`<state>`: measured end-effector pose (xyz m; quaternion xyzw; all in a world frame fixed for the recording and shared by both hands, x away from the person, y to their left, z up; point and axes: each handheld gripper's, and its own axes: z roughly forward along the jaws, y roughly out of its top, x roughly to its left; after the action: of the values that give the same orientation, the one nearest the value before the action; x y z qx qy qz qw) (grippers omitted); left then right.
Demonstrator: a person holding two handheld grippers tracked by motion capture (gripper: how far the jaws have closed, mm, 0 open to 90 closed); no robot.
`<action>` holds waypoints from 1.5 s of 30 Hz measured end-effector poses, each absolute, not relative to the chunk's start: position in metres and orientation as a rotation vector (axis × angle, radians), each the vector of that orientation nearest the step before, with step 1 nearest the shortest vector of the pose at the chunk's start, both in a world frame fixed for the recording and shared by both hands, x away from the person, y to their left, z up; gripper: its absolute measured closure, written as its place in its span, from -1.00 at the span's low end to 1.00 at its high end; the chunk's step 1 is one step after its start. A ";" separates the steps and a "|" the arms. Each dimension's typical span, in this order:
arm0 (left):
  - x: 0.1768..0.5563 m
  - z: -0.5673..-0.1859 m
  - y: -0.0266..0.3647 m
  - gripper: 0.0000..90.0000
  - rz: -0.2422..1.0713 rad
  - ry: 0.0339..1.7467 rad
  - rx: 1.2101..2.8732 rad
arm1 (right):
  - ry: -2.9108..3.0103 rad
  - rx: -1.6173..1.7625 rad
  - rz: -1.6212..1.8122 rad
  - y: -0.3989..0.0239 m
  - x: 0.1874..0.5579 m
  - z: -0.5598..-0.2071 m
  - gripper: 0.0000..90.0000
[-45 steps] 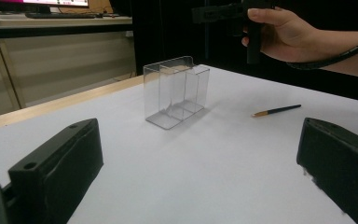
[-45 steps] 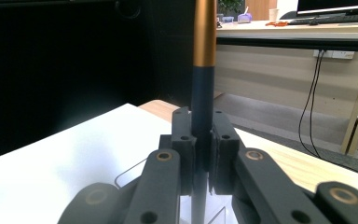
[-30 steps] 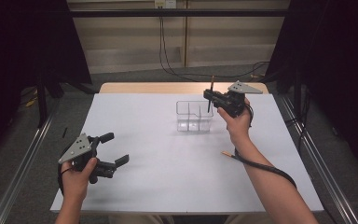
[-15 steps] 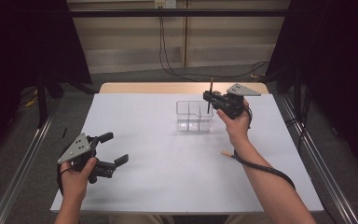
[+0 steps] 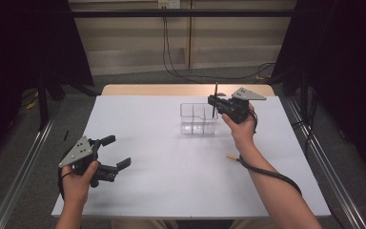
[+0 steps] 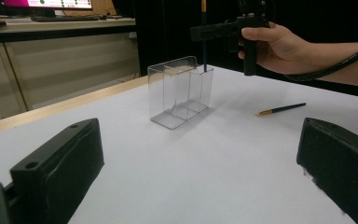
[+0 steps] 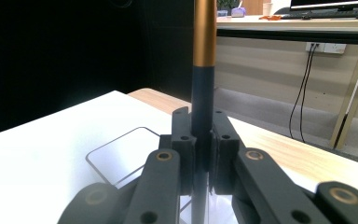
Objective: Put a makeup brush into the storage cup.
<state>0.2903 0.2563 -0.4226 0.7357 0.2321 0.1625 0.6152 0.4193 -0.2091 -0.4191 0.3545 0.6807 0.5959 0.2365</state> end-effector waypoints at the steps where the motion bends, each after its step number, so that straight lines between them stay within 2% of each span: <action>1: 0.290 -0.423 0.256 -0.99 0.375 0.533 1.697 | 1.866 0.973 1.635 -0.209 0.419 -0.419 0.85; 45: 0.291 -0.423 0.255 -0.99 0.377 0.534 1.699 | 1.886 0.990 1.635 -0.213 0.419 -0.439 0.85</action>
<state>0.2907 0.2550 -0.4233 0.7371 0.2317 0.1636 0.6134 0.4188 -0.2125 -0.4391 0.3591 0.6841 0.5932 0.2261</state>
